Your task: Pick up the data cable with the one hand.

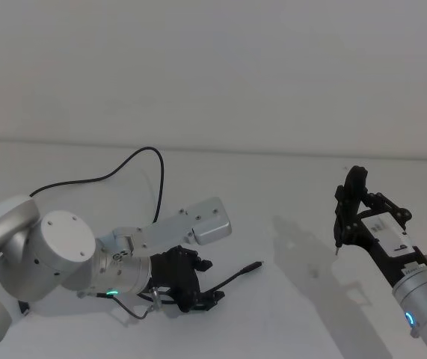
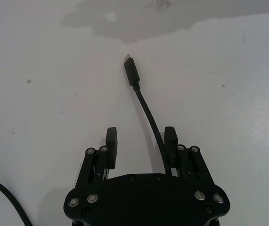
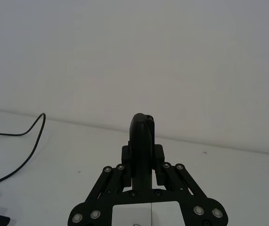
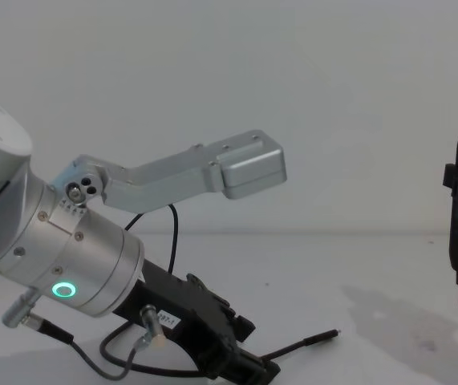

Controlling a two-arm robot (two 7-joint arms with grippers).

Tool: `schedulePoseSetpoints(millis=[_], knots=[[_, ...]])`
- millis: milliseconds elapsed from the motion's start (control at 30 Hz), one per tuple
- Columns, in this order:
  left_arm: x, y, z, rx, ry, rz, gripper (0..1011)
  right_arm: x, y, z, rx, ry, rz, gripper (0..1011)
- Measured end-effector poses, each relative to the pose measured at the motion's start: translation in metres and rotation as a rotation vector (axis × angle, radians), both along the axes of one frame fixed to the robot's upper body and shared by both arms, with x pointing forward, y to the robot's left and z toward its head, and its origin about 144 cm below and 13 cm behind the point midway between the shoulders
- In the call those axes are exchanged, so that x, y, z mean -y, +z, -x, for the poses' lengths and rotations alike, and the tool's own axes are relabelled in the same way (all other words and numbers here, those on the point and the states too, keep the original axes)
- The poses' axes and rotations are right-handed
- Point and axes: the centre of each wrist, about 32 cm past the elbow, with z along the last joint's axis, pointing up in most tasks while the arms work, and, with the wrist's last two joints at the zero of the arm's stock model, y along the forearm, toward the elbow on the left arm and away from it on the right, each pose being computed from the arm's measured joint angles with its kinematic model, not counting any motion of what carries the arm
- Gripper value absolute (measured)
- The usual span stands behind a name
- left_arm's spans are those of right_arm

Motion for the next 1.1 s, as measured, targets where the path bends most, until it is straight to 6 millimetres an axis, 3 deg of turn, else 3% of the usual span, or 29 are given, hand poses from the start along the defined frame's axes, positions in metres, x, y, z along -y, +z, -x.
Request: schedulePoseSetpoints(millis=[1100], knots=[[0.0,-0.0003,-0.0002,-0.001,0.002,-0.001,386,0.0,0.0,0.0,0.0,0.0,0.0,268]])
